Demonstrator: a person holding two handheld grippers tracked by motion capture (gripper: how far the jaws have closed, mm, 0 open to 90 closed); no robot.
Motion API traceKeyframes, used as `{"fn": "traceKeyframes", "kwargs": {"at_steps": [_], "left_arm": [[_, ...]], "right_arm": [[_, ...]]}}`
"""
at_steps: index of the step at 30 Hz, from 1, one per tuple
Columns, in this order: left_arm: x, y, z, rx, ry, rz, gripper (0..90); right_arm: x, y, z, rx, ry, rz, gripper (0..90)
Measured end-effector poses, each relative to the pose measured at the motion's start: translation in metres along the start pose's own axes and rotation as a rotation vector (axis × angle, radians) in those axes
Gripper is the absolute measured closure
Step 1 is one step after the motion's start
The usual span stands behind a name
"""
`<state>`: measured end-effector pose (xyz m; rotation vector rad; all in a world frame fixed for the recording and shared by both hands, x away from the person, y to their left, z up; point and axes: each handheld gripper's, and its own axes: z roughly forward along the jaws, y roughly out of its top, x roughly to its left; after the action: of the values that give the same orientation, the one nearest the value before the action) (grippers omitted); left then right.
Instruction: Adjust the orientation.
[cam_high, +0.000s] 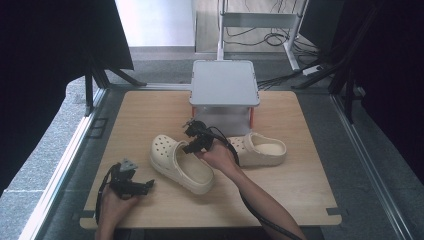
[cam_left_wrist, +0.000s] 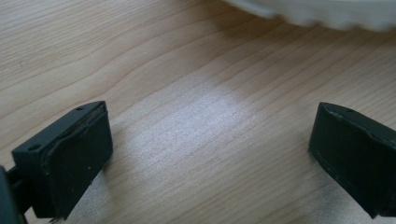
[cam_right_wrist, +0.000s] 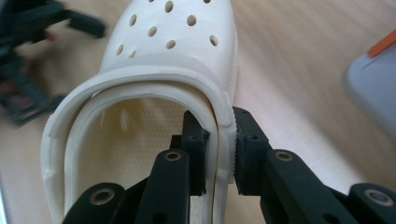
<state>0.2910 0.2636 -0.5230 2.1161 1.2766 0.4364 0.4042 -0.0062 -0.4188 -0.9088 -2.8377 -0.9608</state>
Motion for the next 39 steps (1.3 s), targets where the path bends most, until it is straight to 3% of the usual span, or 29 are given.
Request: {"fn": "traceKeyframes", "kwargs": {"at_steps": [9, 12, 18, 22, 26, 31, 35, 39], "left_arm": [[0.01, -0.006, -0.006, 0.003, 0.024, -0.029, 0.0], [0.01, -0.007, -0.006, 0.001, 0.024, -0.029, 0.0], [0.01, -0.007, -0.006, 0.0, 0.024, -0.033, 0.0], [0.011, -0.007, -0.006, 0.0, 0.042, -0.053, 0.0], [0.013, -0.007, -0.007, 0.001, 0.056, -0.066, 0.0], [0.013, -0.007, -0.007, 0.001, 0.056, -0.067, 0.0], [0.013, -0.007, -0.007, 0.0, 0.053, -0.066, 0.0], [0.014, -0.007, -0.007, 0.003, 0.051, -0.061, 0.0]], "right_arm": [[0.034, -0.043, -0.02, -0.013, 0.026, -0.002, 76.9], [0.042, -0.054, -0.019, -0.012, 0.029, 0.004, 76.9], [0.058, -0.077, -0.011, 0.006, 0.01, -0.034, 76.2], [0.053, -0.083, -0.01, -0.015, 0.037, -0.064, 73.2], [0.049, -0.084, -0.013, -0.045, 0.098, -0.087, 52.8], [0.046, -0.088, -0.026, -0.049, 0.158, -0.117, 42.5], [0.04, -0.092, -0.038, -0.072, 0.151, -0.127, 39.9], [0.025, -0.103, -0.058, -0.082, 0.127, -0.126, 34.1]]}}
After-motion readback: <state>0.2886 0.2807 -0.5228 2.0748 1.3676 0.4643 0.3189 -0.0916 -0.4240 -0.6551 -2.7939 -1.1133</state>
